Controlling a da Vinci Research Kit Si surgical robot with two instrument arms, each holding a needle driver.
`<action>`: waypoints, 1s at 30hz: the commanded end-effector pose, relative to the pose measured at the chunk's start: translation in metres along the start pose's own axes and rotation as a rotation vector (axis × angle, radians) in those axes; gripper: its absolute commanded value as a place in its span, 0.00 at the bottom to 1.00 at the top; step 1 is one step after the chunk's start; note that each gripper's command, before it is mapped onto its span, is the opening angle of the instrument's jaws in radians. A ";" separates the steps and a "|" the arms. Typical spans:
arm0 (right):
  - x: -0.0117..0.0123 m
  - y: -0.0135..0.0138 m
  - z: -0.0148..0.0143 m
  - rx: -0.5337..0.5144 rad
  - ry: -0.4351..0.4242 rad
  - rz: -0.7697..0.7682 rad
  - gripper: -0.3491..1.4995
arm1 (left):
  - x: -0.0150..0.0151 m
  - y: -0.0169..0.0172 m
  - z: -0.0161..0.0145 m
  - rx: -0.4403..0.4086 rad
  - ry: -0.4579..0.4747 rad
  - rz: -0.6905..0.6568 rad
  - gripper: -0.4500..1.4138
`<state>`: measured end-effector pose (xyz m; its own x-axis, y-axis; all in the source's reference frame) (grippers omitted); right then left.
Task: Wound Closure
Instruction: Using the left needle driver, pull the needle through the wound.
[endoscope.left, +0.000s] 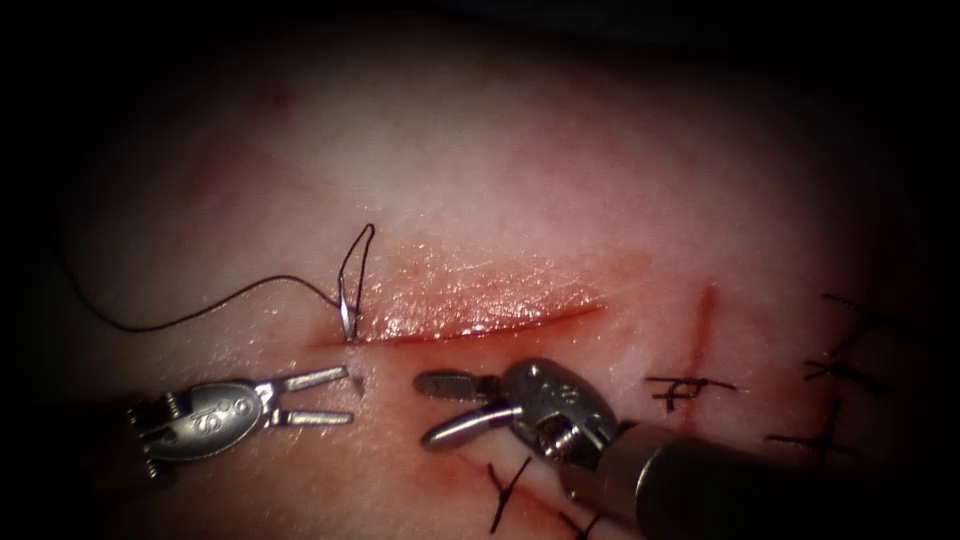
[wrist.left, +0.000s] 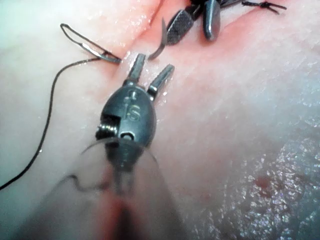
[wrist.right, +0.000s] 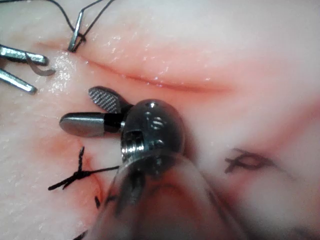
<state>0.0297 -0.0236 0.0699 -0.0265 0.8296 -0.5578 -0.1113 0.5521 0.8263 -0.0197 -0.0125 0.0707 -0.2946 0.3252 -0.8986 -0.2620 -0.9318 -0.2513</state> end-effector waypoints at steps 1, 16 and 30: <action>-0.0005 0.0002 0.0009 0.003 0.000 0.000 0.79 | -0.0003 -0.0002 0.0009 0.000 0.002 0.001 0.29; -0.0008 -0.0011 0.0019 -0.001 0.001 -0.002 0.76 | -0.0009 -0.0009 0.0027 0.006 0.002 0.003 0.33; -0.0009 -0.0013 0.0021 -0.002 0.002 -0.003 0.57 | -0.0006 -0.0005 0.0020 0.009 -0.037 -0.223 0.00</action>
<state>0.0310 -0.0248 0.0690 -0.0274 0.8280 -0.5601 -0.1163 0.5539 0.8245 -0.0210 -0.0123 0.0713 -0.2418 0.5621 -0.7909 -0.3328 -0.8137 -0.4765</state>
